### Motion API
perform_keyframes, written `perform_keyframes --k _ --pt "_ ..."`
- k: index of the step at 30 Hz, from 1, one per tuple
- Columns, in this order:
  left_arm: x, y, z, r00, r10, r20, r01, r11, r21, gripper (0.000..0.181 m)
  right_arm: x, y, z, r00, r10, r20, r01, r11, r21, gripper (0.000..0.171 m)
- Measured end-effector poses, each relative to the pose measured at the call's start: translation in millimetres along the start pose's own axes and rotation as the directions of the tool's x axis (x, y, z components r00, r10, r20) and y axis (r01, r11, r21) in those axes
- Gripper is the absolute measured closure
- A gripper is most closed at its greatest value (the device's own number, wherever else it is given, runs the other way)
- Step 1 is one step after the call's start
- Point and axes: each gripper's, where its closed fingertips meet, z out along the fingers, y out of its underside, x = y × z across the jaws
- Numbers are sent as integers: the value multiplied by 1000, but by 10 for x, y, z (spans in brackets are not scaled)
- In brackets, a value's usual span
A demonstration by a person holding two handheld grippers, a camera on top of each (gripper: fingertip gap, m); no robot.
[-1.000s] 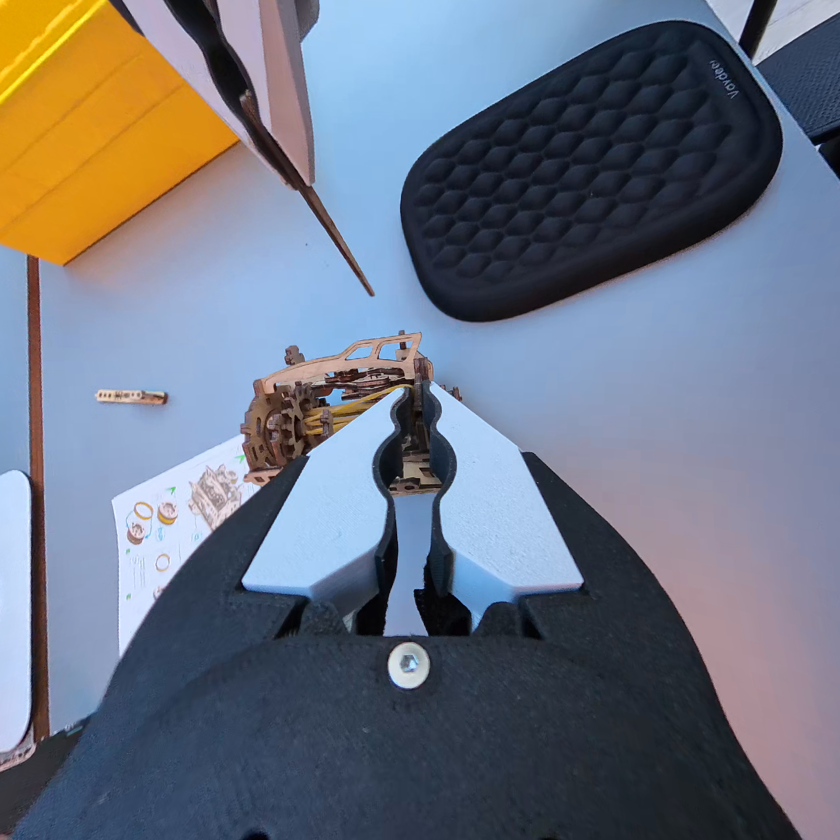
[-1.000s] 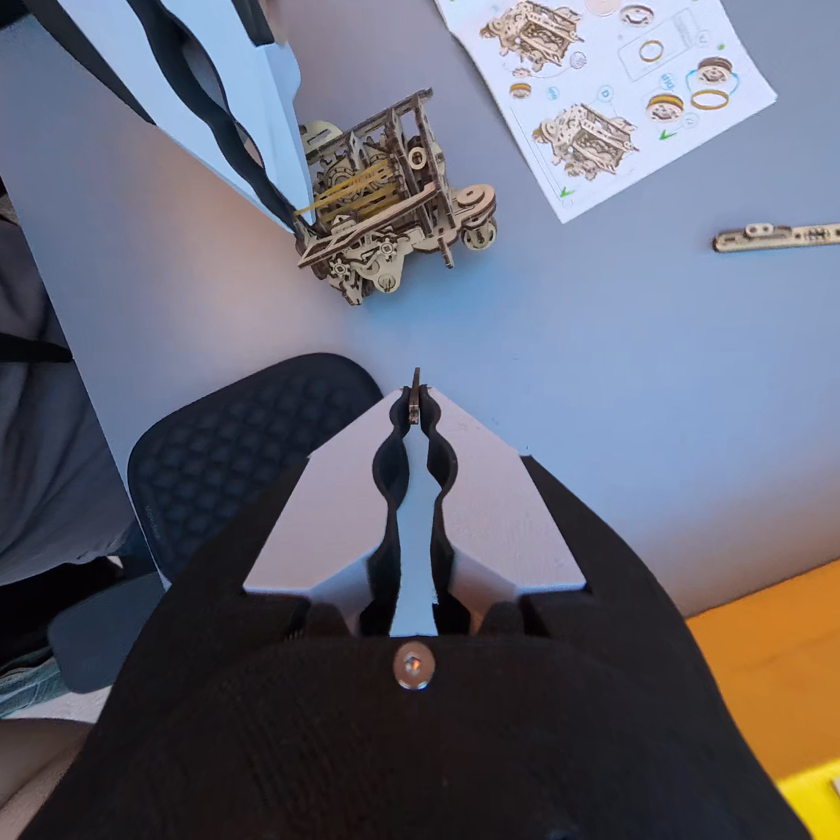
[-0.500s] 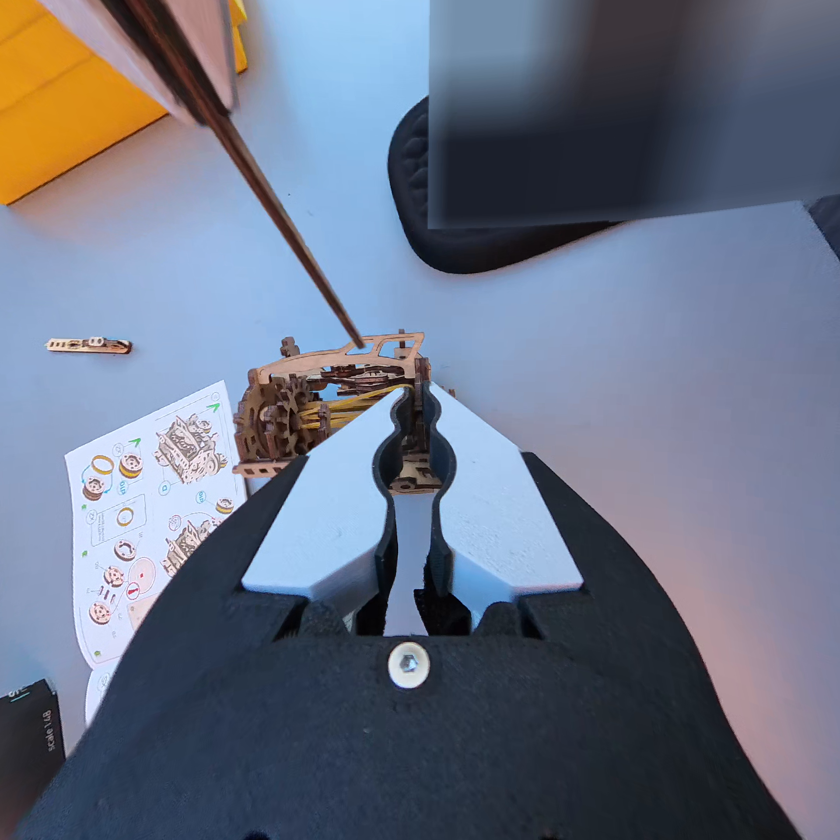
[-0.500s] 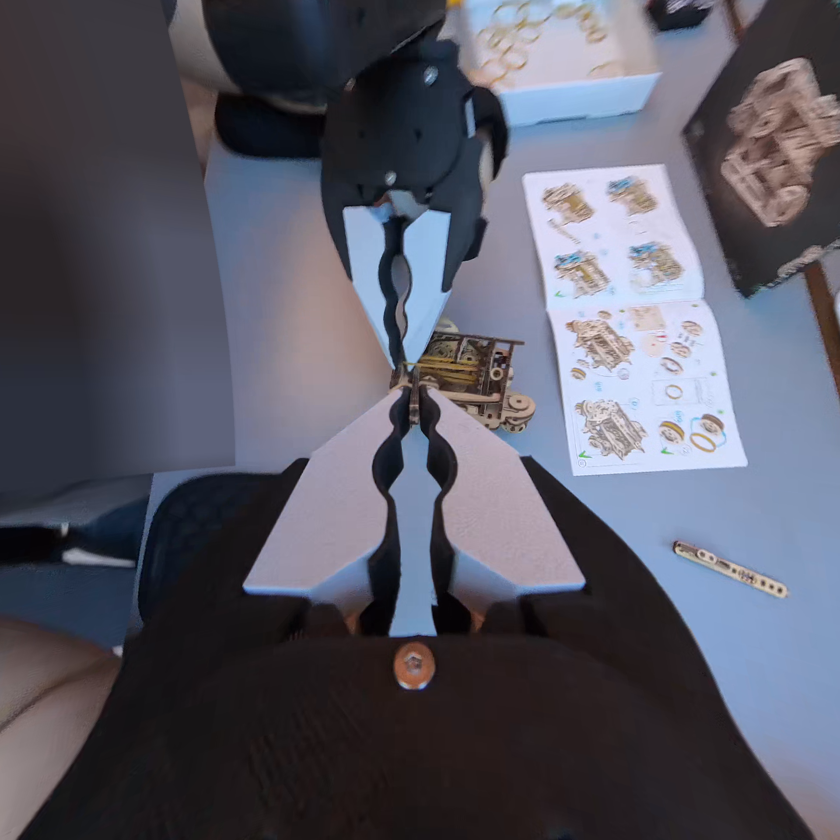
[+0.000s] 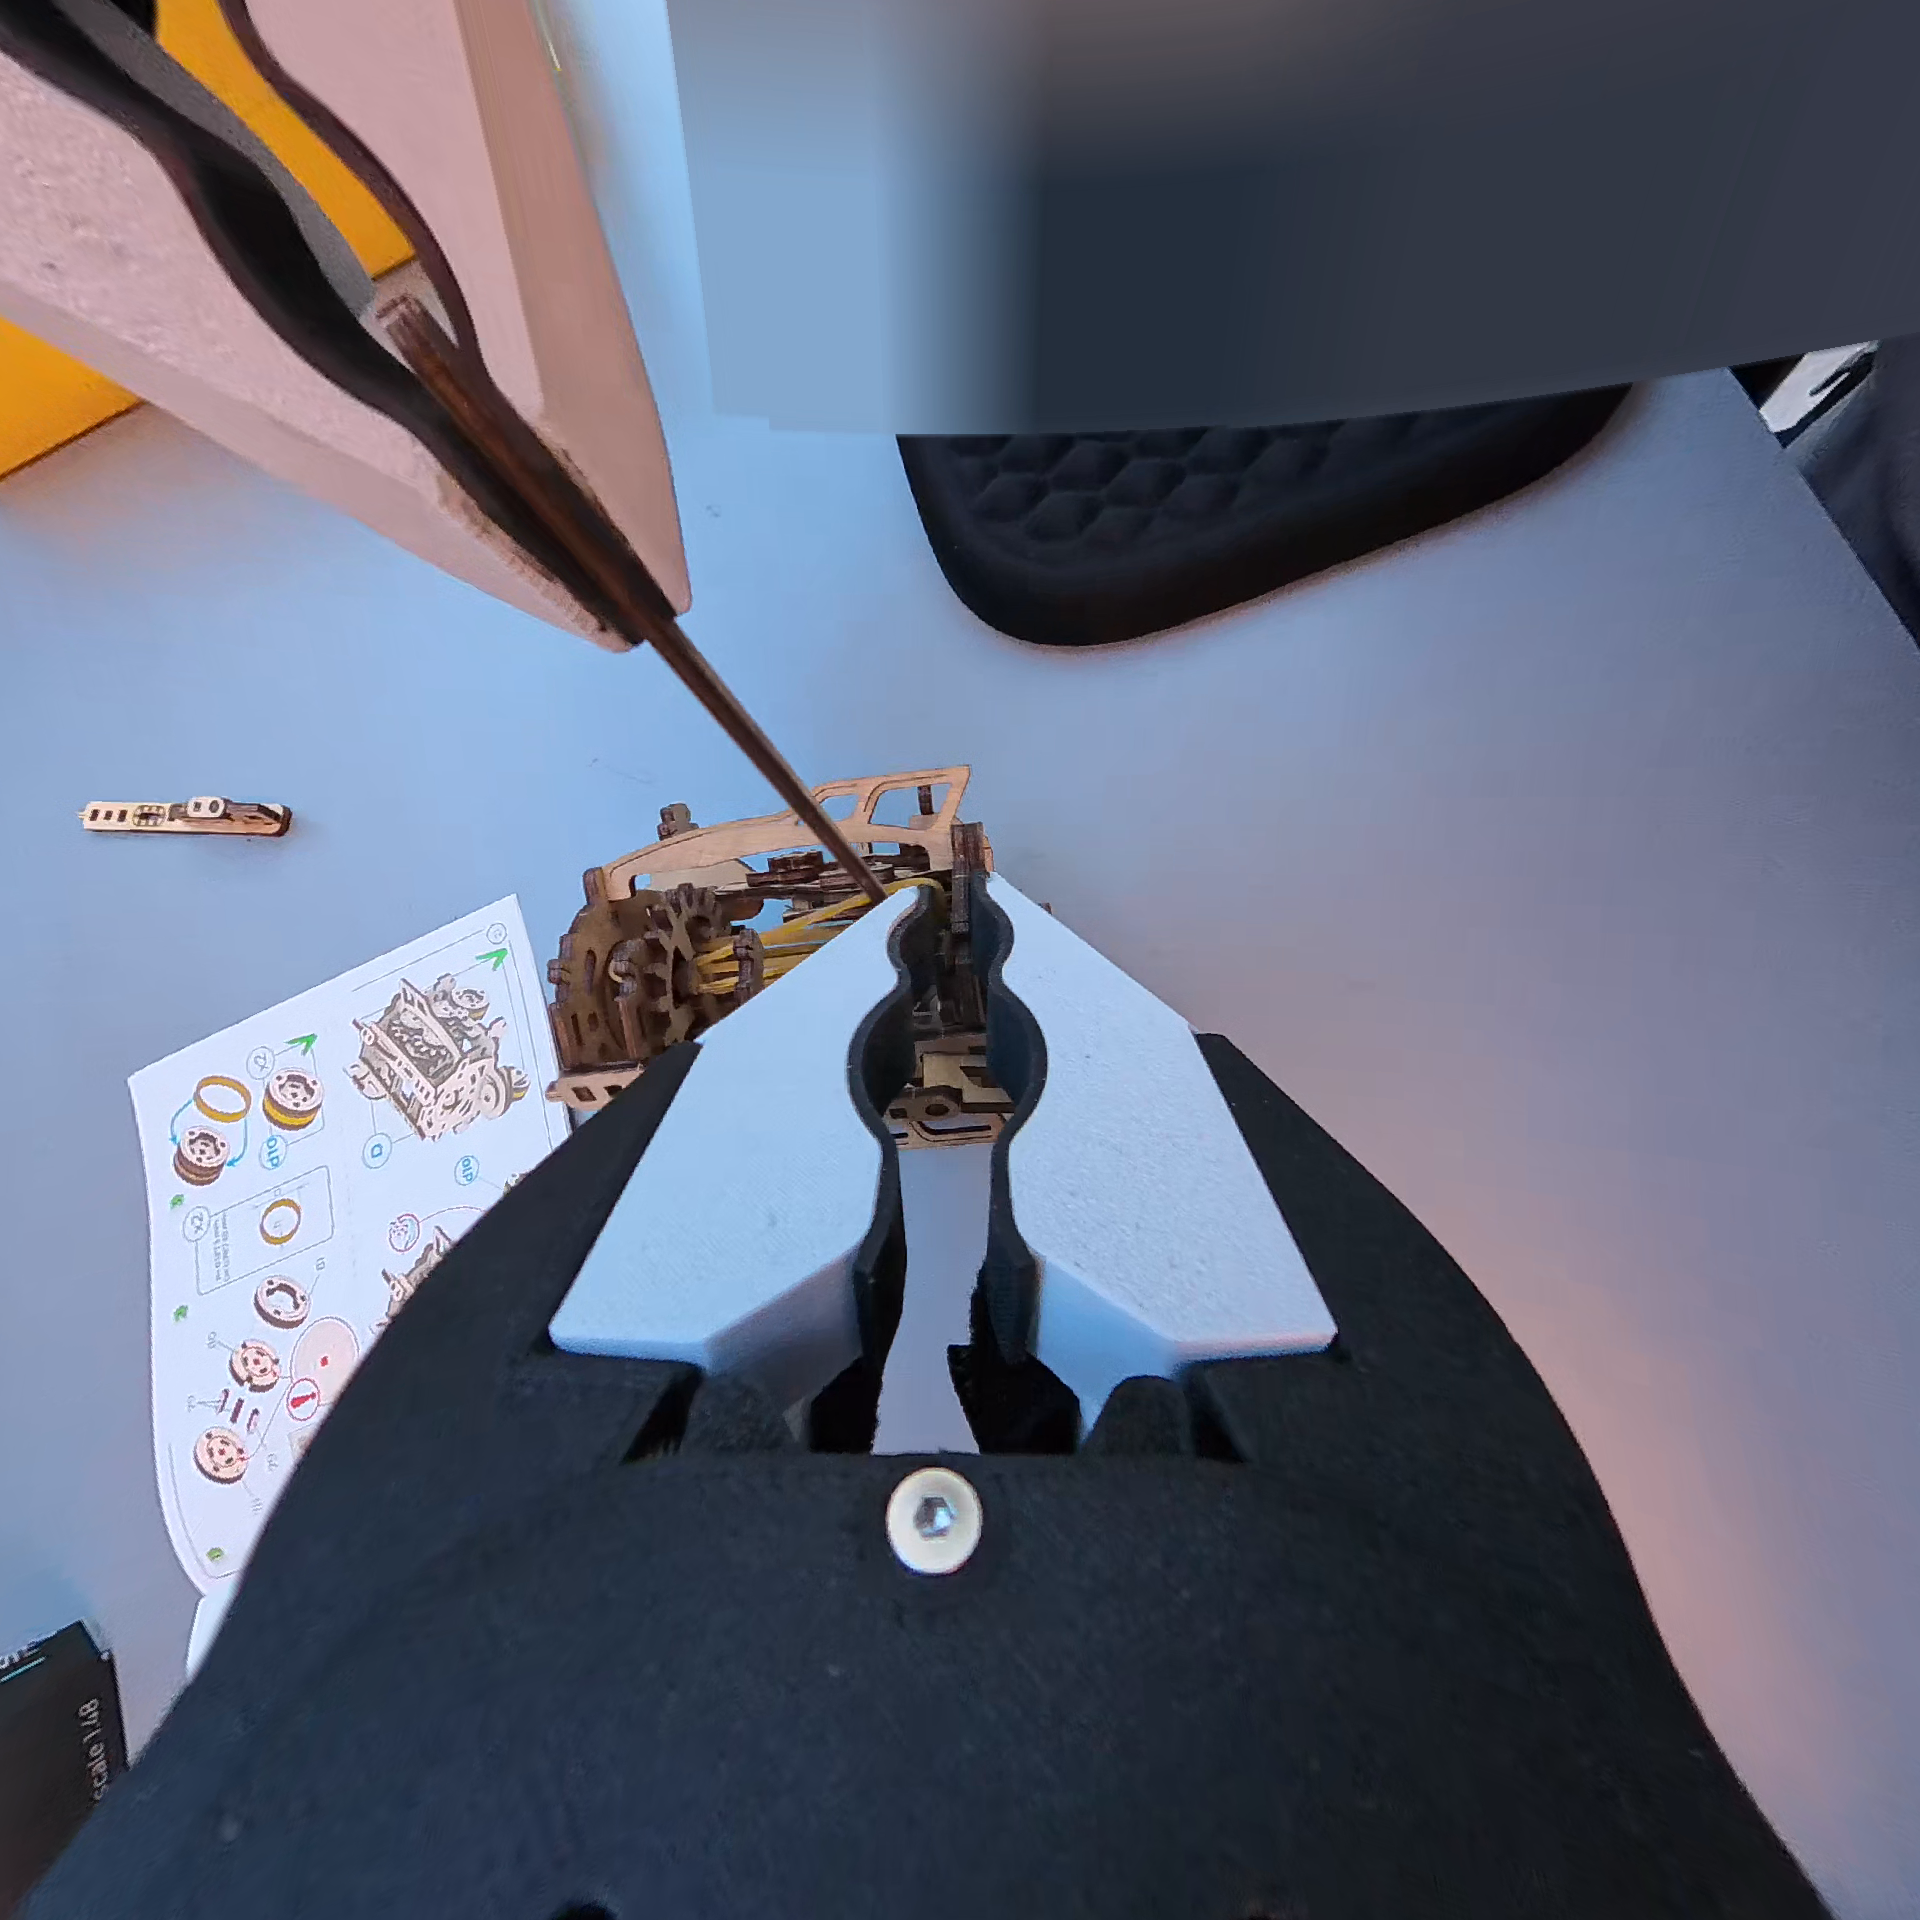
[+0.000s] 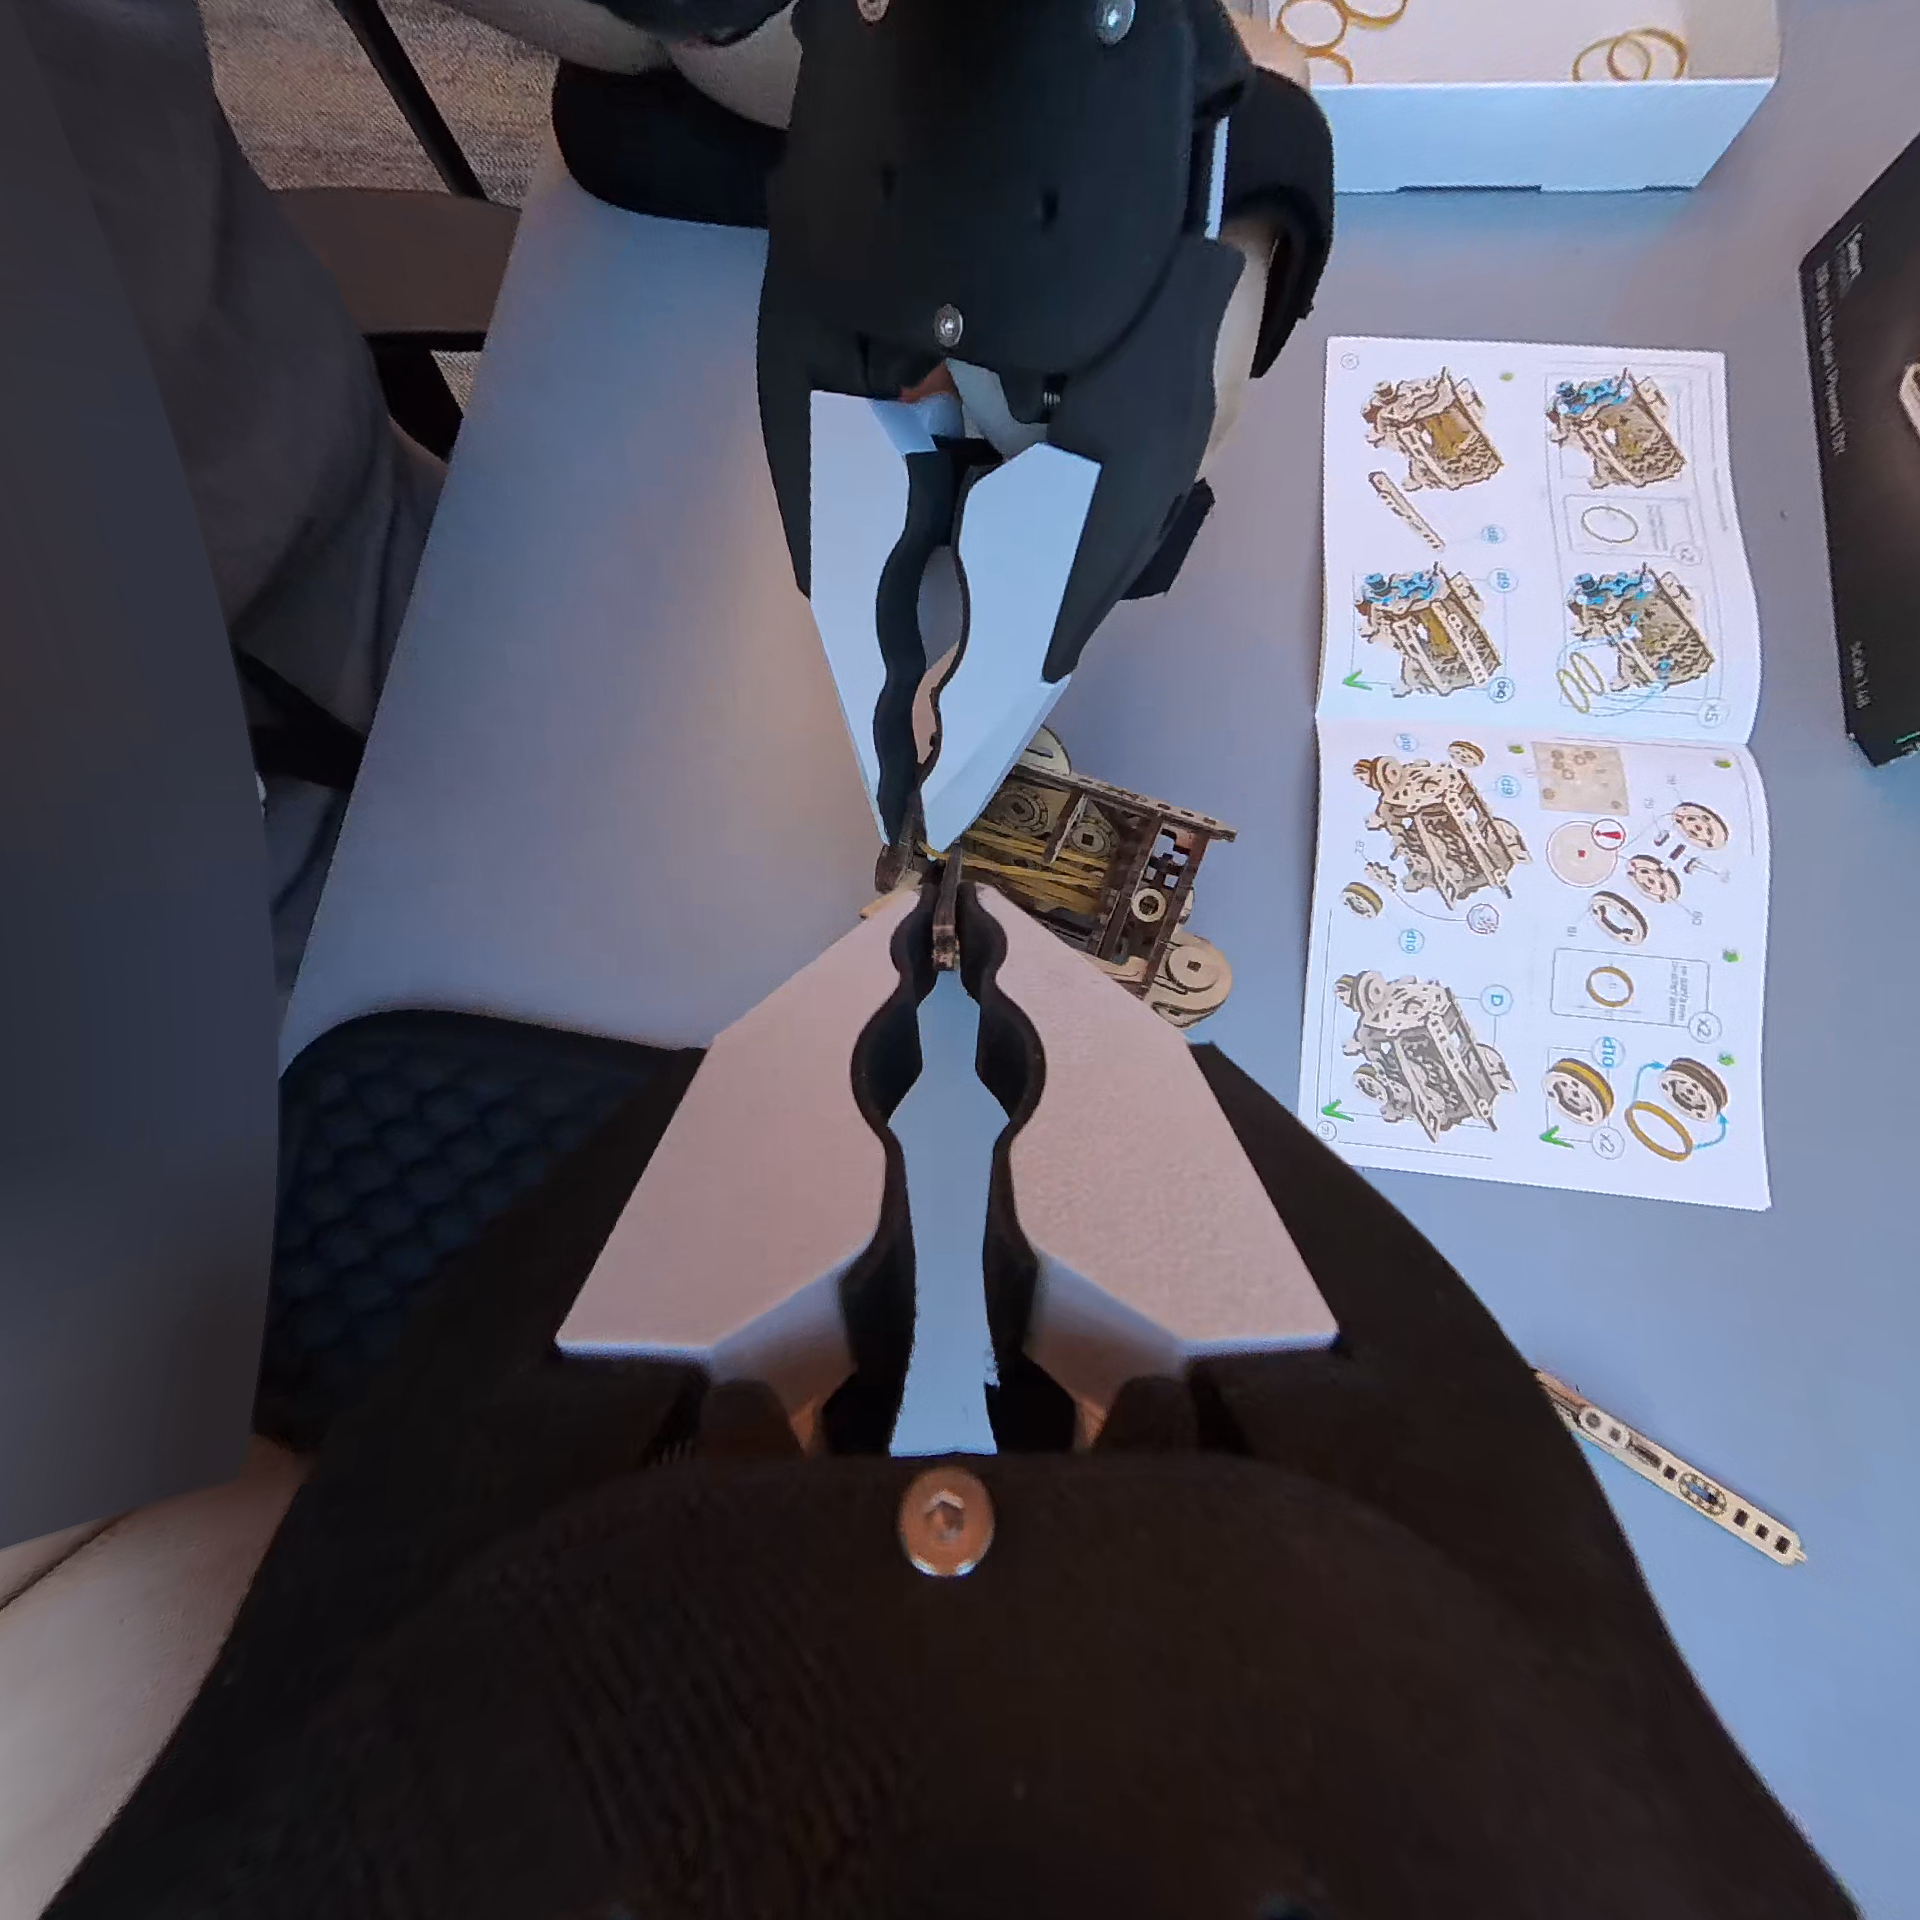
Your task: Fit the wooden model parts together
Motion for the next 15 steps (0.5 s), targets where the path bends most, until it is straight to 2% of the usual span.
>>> perform_keyframes --k 15 --pt "5 8 3 1000 4 21 -4 1000 9 178 -33 32 31 998 30 46 -30 1000 -1 170"
